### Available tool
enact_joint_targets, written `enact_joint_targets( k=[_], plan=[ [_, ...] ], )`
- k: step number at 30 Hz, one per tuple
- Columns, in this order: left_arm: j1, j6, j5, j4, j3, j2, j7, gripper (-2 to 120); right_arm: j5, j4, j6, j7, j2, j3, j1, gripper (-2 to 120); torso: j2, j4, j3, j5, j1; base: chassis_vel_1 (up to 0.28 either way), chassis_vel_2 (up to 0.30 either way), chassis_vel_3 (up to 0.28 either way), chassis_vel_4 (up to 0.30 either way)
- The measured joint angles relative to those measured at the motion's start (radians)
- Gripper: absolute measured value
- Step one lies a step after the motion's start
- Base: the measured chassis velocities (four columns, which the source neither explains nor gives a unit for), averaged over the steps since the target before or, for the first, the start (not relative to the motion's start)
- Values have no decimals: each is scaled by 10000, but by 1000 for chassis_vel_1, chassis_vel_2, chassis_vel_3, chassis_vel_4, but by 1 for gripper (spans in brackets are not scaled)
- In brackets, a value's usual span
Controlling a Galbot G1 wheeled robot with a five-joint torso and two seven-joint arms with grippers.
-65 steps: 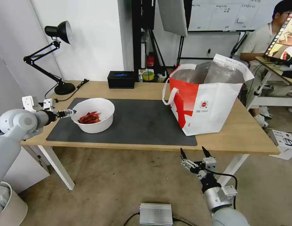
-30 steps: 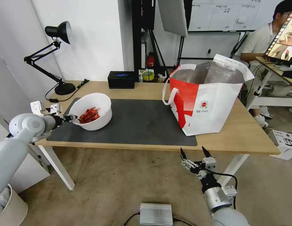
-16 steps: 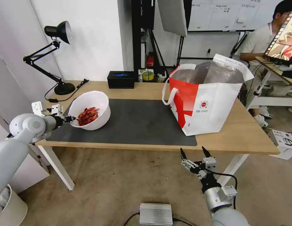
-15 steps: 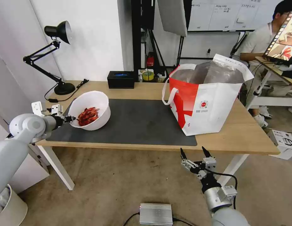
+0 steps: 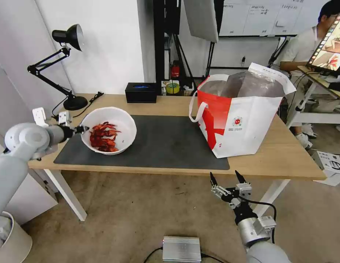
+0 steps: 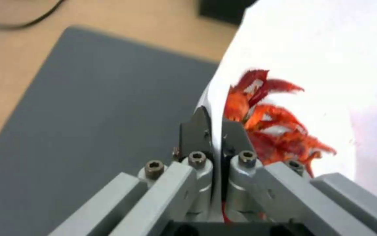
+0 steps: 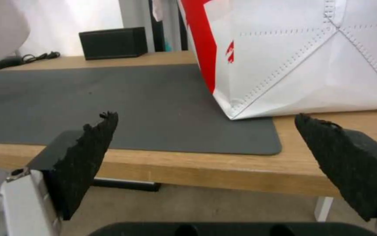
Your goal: Pick up the trash from the table and place it into the takeout bag.
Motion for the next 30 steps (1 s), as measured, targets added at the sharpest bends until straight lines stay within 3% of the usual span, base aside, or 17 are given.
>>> enact_joint_targets(
  k=[24, 30],
  plan=[
    [-2815, -4, -1073, 227, 1542, -1012, -811, 0, 0, 0, 0, 1, 0, 1, 0, 100, 0, 4, -1, 0, 0, 0, 0, 0, 0],
    [-3778, -7, -1161, 652, 2368, -1822, -998, 0, 0, 0, 0, 1, 0, 0, 0, 100, 0, 3, 0, -1, 1, 0, 0, 0, 0]
  ],
)
